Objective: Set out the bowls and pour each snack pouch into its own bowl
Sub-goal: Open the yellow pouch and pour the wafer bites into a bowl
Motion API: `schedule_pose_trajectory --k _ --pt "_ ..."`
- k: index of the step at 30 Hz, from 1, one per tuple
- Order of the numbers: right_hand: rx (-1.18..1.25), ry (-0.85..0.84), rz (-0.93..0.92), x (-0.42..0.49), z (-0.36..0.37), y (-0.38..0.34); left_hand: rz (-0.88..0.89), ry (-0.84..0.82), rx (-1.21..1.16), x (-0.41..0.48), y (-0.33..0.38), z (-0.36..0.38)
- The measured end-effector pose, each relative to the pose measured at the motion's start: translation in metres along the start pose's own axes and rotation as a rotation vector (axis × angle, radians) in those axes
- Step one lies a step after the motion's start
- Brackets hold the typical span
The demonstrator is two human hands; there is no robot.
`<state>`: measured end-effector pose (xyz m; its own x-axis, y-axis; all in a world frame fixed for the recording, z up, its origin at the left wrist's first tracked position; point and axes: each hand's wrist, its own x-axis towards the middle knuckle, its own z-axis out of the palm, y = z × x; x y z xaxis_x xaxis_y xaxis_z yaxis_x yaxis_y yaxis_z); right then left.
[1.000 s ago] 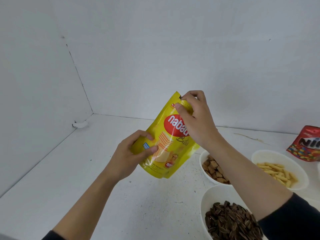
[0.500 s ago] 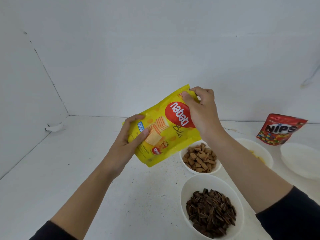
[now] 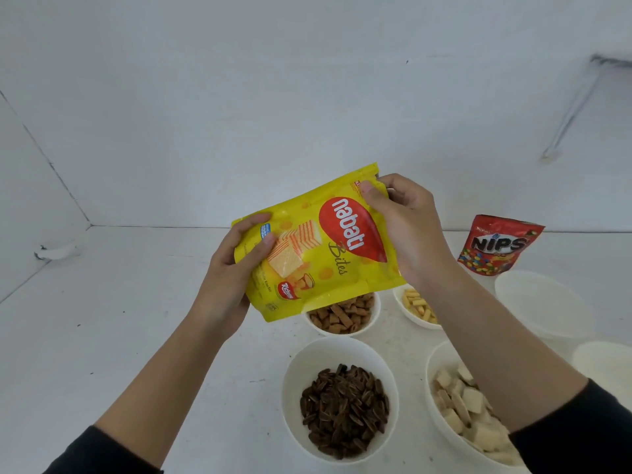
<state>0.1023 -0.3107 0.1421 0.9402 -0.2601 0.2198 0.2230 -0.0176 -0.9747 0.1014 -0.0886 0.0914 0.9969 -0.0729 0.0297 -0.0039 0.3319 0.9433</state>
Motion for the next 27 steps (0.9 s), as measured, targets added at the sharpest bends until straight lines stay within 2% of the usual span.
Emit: schedule_pose_trajectory --k 4,10,18,27 --pt "-0.041 0.012 -0.041 -0.003 -0.044 -0.003 0.03 0.013 0.03 -0.003 -0.008 0.037" --pt "-0.217 -0.138 -0.264 -0.001 -0.127 -0.005 0.04 0.016 0.034 -0.023 -0.031 0.102" --pt "-0.194 -0.221 -0.287 -0.007 -0.214 -0.002 0.104 0.011 0.026 -0.059 -0.062 0.18" --pt "-0.166 -0.197 -0.253 -0.019 -0.267 -0.002 0.147 -0.007 0.13 -0.082 -0.064 0.222"
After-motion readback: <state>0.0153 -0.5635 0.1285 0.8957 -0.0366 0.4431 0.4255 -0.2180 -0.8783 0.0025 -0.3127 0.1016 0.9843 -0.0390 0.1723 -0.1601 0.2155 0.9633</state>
